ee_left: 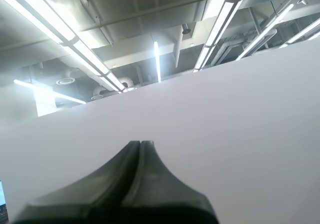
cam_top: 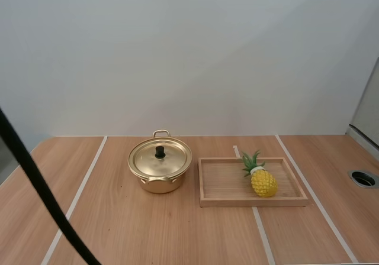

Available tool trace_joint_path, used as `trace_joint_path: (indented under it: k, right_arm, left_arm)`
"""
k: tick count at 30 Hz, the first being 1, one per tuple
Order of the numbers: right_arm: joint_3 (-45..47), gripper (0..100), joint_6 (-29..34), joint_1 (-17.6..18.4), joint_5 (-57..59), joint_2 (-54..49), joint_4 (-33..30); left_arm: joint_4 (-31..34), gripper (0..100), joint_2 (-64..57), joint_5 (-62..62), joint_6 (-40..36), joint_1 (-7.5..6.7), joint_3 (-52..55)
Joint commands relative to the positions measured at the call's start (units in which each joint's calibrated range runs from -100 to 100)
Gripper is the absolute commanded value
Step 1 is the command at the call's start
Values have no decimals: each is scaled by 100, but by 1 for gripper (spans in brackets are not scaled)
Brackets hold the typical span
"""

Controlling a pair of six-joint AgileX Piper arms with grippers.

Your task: Open the pot, put the grape inside, and close it

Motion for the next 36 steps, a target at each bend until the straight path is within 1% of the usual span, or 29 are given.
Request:
trace_joint_path:
  k: [1, 5, 10, 12, 14, 16, 18, 20, 23, 25, 28, 34, 36]
  right_arm:
    - [1463, 0, 47, -16, -1192, -1026, -40]
    - [2704, 0, 47, -61, -1545, -1864, -53]
    - [3934, 0, 202, -177, -1860, -2905, -53]
    - [4289, 0, 213, -209, -2103, -3283, -53]
    - [4642, 0, 213, -250, -2344, -3646, -53]
    - [4958, 0, 213, -335, -2487, -3921, -53]
    - [5284, 0, 223, -431, -2585, -3921, -14]
    - [5540, 0, 381, -538, -2423, -3921, -42]
    - [6190, 0, 681, -648, -2576, -3921, -42]
    - [6691, 0, 725, -686, -2757, -3921, -55]
    - [7297, 0, 725, -687, -2892, -3921, -55]
    - [8387, 0, 725, -687, -2780, -3921, 89]
    - [8746, 0, 725, -687, -2780, -3921, 73]
  left_arm:
    - [126, 0, -906, -947, -85, 11, 1551]
    - [242, 0, -1710, -1288, -505, 19, 2664]
    - [976, 0, -2799, -1884, -1096, 52, 3702]
    - [1226, 0, -3143, -2059, -1319, 52, 3984]
    - [1401, 0, -3203, -2100, -1440, 52, 4242]
    - [1453, 0, -3203, -1726, -1599, 93, 4299]
    - [1513, 0, -3203, -1855, -1711, 122, 4476]
    - [1513, 0, -3203, -1872, -1838, 197, 4681]
    - [1513, 0, -3203, -1936, -2081, 283, 5236]
    - [1527, 0, -3203, -1936, -2391, 279, 5680]
    - [1527, 0, -3203, -2008, -2607, 279, 6310]
    - [1527, 0, -3203, -2094, -2601, 279, 7726]
    - [1527, 0, -3203, -2094, -2483, 279, 8180]
